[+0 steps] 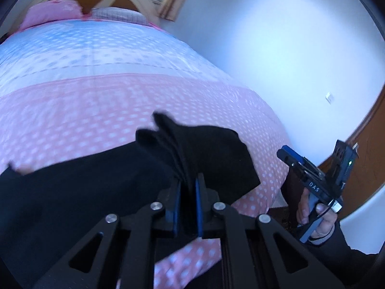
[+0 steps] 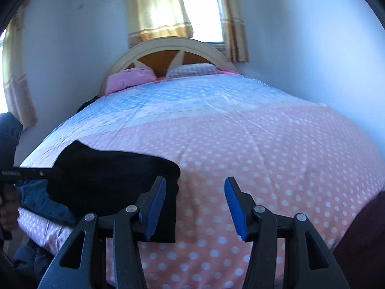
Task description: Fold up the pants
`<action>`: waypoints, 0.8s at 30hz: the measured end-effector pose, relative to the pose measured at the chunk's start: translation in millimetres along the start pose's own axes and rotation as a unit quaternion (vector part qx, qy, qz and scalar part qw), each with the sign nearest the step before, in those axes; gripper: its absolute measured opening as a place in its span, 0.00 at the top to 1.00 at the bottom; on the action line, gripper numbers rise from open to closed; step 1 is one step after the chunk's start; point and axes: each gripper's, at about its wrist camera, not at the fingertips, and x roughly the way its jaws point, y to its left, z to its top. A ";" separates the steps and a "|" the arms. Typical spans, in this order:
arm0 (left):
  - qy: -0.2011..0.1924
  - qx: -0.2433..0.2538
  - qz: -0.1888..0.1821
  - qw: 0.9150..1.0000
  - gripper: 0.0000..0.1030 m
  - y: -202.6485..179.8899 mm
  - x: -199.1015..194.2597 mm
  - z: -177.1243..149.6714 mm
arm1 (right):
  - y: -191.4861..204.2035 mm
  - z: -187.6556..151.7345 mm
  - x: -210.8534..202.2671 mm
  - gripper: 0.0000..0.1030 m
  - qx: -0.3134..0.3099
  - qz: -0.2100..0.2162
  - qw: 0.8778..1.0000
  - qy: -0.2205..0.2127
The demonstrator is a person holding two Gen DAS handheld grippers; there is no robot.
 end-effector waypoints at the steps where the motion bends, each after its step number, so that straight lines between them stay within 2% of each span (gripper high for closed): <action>1: -0.007 -0.005 0.008 1.000 0.89 7.7 -10.1 -4.2 | 8.5 -1.0 0.3 0.48 -0.011 0.009 1.000 0.001; 8: -0.031 -0.042 0.016 0.998 0.89 45.4 -41.7 -20.4 | 51.3 -9.2 9.1 0.48 -0.072 0.055 0.996 0.012; 10: -0.045 -0.062 0.002 0.997 0.89 55.2 -49.7 -20.8 | 60.7 -11.1 9.4 0.48 -0.082 0.066 0.994 0.014; 15: -0.054 -0.057 -0.010 0.997 0.89 45.9 -50.3 -10.0 | 92.6 -23.8 7.2 0.48 -0.132 0.104 0.985 0.027; 19: -0.066 -0.040 -0.022 0.997 0.89 35.2 -55.4 -6.3 | 108.0 -33.6 10.9 0.48 -0.163 0.106 0.980 0.035; 21: -0.062 -0.038 -0.016 0.997 0.89 36.2 -54.2 -7.4 | 107.2 -36.6 14.6 0.48 -0.174 0.083 0.981 0.035; 24: -0.045 -0.048 0.019 0.998 0.89 52.8 -44.7 -14.1 | 97.8 -35.7 19.8 0.48 -0.154 0.080 0.984 0.046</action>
